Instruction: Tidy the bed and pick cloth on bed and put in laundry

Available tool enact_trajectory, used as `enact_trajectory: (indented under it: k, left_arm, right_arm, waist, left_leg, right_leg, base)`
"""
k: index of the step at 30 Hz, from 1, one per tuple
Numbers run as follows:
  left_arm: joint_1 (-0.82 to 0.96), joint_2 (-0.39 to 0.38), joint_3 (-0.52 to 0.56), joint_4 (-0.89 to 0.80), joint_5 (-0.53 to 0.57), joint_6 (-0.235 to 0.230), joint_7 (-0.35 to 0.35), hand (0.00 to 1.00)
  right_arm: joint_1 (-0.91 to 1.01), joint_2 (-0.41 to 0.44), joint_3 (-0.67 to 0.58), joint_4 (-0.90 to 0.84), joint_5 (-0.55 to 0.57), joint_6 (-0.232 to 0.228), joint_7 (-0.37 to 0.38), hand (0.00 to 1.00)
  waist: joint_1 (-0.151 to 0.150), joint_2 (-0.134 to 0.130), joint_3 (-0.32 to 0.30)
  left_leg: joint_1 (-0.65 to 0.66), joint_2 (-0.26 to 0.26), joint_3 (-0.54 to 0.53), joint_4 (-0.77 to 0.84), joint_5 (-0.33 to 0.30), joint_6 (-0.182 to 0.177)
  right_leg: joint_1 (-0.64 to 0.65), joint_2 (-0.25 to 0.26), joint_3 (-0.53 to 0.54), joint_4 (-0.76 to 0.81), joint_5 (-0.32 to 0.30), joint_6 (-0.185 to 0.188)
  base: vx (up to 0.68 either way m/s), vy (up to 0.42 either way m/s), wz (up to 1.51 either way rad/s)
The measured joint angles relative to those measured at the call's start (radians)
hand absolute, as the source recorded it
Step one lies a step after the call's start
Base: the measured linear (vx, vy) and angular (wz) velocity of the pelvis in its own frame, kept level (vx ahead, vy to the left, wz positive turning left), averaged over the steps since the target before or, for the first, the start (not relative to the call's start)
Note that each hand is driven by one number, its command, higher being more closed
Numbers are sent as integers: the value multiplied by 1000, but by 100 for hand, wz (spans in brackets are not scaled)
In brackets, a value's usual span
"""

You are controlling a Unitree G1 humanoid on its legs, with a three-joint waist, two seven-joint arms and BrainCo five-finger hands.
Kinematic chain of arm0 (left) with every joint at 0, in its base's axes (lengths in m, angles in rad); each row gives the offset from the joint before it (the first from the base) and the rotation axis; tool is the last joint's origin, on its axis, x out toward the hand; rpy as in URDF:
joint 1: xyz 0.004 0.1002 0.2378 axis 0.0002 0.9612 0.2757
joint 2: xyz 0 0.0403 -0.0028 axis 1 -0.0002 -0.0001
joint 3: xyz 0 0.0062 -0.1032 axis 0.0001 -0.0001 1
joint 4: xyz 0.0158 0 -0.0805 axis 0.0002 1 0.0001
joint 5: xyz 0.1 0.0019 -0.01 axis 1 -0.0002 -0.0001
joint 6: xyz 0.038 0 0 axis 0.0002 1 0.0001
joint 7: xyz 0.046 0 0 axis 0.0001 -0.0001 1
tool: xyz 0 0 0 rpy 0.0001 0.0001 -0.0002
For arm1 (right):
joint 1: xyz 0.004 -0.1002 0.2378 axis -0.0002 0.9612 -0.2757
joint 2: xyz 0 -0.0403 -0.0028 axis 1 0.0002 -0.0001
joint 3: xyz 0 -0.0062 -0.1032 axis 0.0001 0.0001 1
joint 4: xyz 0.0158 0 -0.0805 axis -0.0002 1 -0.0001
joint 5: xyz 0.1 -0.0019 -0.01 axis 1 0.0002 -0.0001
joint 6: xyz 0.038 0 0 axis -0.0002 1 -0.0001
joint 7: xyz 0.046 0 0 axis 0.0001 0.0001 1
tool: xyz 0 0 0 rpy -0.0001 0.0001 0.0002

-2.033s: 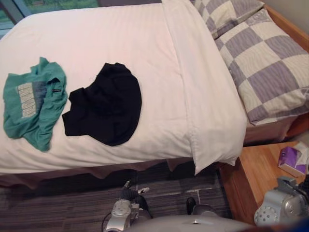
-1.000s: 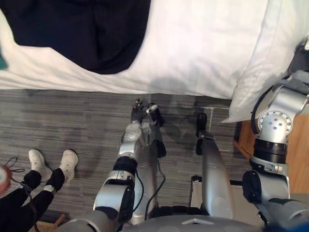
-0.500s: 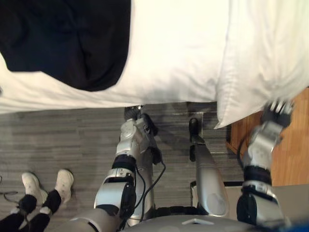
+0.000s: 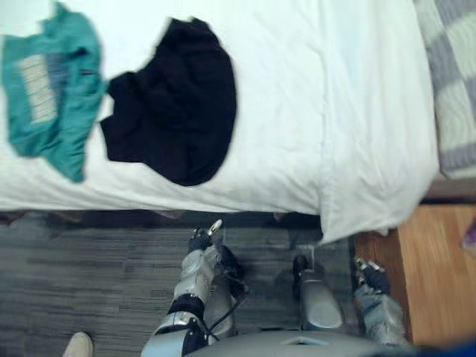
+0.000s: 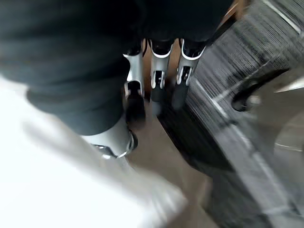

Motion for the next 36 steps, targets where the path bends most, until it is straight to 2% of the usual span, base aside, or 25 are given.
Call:
enact_trajectory:
  k: [3,5,6,7,8,9,10,11,12,13,14,15,16,17,18,19,20,21,22,23,25,28,31,34,36]
  left_arm:
    - [99,-4,19,7,72,-53,-29,0]
    - [127,-2,51,16,76,-116,-44,0]
    - [127,1,51,20,77,-135,-46,0]
    - [121,6,55,22,76,-166,-60,0]
    - [124,-6,22,27,75,-191,-75,0]
    - [125,-12,7,30,75,-198,-83,0]
    - [121,-23,-41,42,76,-206,-92,0]
    - [115,-22,-72,52,101,-206,-103,0]
    - [114,-21,-81,52,128,-206,-102,0]
    - [114,-16,-92,62,172,-208,-98,0]
    - [125,9,-113,68,185,-201,-79,0]
    - [131,20,-122,67,184,-193,-70,0]
    - [148,45,-139,65,184,-187,-60,0]
    - [152,58,-149,63,184,-187,-60,0]
    - [150,83,-183,62,186,-186,-64,0]
    - [148,90,-216,58,195,-188,-67,0]
    - [149,89,-231,57,206,-189,-71,0]
    - [145,87,-268,56,235,-190,-85,0]
    - [141,82,-305,56,252,-190,-94,0]
    - [143,81,-340,55,274,-191,-104,0]
    - [136,89,-396,47,280,-192,-106,0]
    - [147,101,-406,49,291,-184,-104,0]
    - [168,96,-414,64,299,-181,-106,0]
    - [174,99,-403,63,323,-196,-106,0]
    - [174,108,-399,60,331,-209,-106,0]
  right_arm:
    - [57,4,51,33,-20,-25,11,0]
    - [73,1,76,58,-43,-27,11,0]
    - [73,1,78,63,-56,-33,11,0]
    - [67,3,80,83,-75,-49,10,0]
    - [68,-21,84,93,-93,-58,13,0]
    - [71,-29,85,96,-100,-62,14,0]
    - [88,-46,80,96,-131,-69,20,0]
    - [100,-48,75,102,-162,-70,24,0]
    - [99,-49,73,115,-173,-74,31,0]
    - [84,-52,61,147,-186,-88,52,0]
    - [49,-62,84,206,-203,-87,58,0]
    - [46,-67,105,214,-211,-90,58,0]
    - [52,-72,156,210,-236,-105,58,0]
    - [61,-70,184,207,-244,-120,58,0]
    - [69,-72,235,200,-244,-135,56,0]
    - [64,-89,282,190,-241,-134,58,0]
    - [63,-99,306,187,-235,-133,60,0]
    - [53,-116,350,175,-223,-128,61,0]
    - [44,-131,381,159,-204,-124,63,0]
    - [34,-154,403,153,-201,-124,69,0]
    - [17,-167,433,156,-180,-122,69,0]
    - [-4,-162,492,161,-95,-121,71,0]
    - [-26,-139,528,183,-43,-101,73,0]
    - [-49,-141,529,222,-7,-60,70,0]
    - [-65,-141,519,237,9,-34,70,0]
  waist:
    - [0,-16,-39]
    - [4,-42,-58]
    - [6,-49,-61]
    - [5,-53,-65]
    - [2,-35,-74]
    - [0,-28,-78]
    - [-3,-8,-89]
    - [-9,5,-99]
    - [-7,13,-103]
    - [2,31,-108]
    - [-5,9,-101]
    - [-11,11,-104]
    - [-18,9,-120]
    - [-18,0,-125]
    - [-16,-13,-129]
    - [-13,-16,-130]
    - [-14,-14,-131]
    - [-16,-11,-134]
    - [-14,-8,-143]
    - [-15,17,-144]
    - [-15,23,-148]
    - [-12,17,-149]
    - [-13,19,-150]
    - [8,25,-148]
    - [8,21,-132]
  left_leg:
    - [54,-30,-15,-26,-17,-4]
    - [58,-33,11,23,-48,-26]
    - [47,-7,48,79,-91,-34]
    - [11,84,92,273,-158,-3]
    - [-2,167,58,362,-154,-9]
    - [2,183,45,364,-147,-22]
    - [28,205,3,319,-112,-86]
    - [65,190,-18,241,-76,-152]
    - [85,178,-18,205,-60,-166]
    - [112,158,-17,152,-79,-189]
    - [135,124,-1,133,-84,-165]
    - [135,118,2,112,-79,-154]
    - [138,111,-7,52,-59,-131]
    - [147,105,-11,10,-41,-122]
    - [163,75,-27,-75,2,-106]
    - [181,33,-37,-154,46,-91]
    - [190,9,-41,-189,65,-84]
    - [201,-38,-49,-245,90,-70]
    - [212,-80,-61,-295,116,-61]
    - [226,-101,-76,-348,151,-56]
    - [223,-109,-101,-368,172,-56]
    - [233,-96,-117,-368,182,-64]
    - [263,-87,-115,-371,183,-66]
    - [288,-84,-61,-365,173,-73]
    - [254,-58,-47,-231,108,-76]
  right_leg:
    - [7,-37,-10,96,-5,9]
    - [-3,-70,7,138,-35,19]
    - [-4,-79,14,138,-51,13]
    - [-2,-96,24,135,-85,3]
    - [-6,-115,23,142,-90,18]
    - [-3,-124,24,140,-86,24]
    - [14,-147,32,114,-70,54]
    - [48,-171,39,48,-41,92]
    - [50,-176,47,33,-18,97]
    - [19,-182,68,51,27,62]
    - [18,-204,61,43,102,-17]
    - [21,-200,34,24,140,-35]
    - [35,-148,-31,-2,151,3]
    - [44,-118,-67,-7,152,14]
    - [64,-44,-134,-32,144,26]
    - [81,19,-168,-74,113,21]
    - [88,49,-166,-107,98,15]
    - [115,77,-158,-189,80,-10]
    - [158,75,-128,-267,77,-20]
    - [168,80,-116,-288,90,-35]
    - [174,83,-97,-297,90,-36]
    - [193,97,-96,-297,93,-41]
    - [220,107,-75,-297,94,-45]
    - [217,107,-28,-297,94,-46]
    - [217,92,-16,-293,98,-48]
  base:
    - [87,23,22]
    - [26,-24,-13]
    - [8,-27,-29]
    - [-14,26,-34]
    - [-2,71,-29]
    - [-23,176,-24]
    - [5,313,-6]
    - [11,376,-9]
    - [12,449,-24]
    - [-36,548,-34]
    - [-60,533,-27]
    - [-56,495,7]
    - [-5,258,24]
    - [49,248,51]
    - [71,179,59]
    - [73,182,58]
    - [41,178,47]
    - [28,157,42]
    - [31,169,52]
    - [32,131,45]
    - [52,83,38]
    - [24,-20,17]
    - [-12,-34,-6]
    - [-49,20,-39]
    - [-110,43,-45]
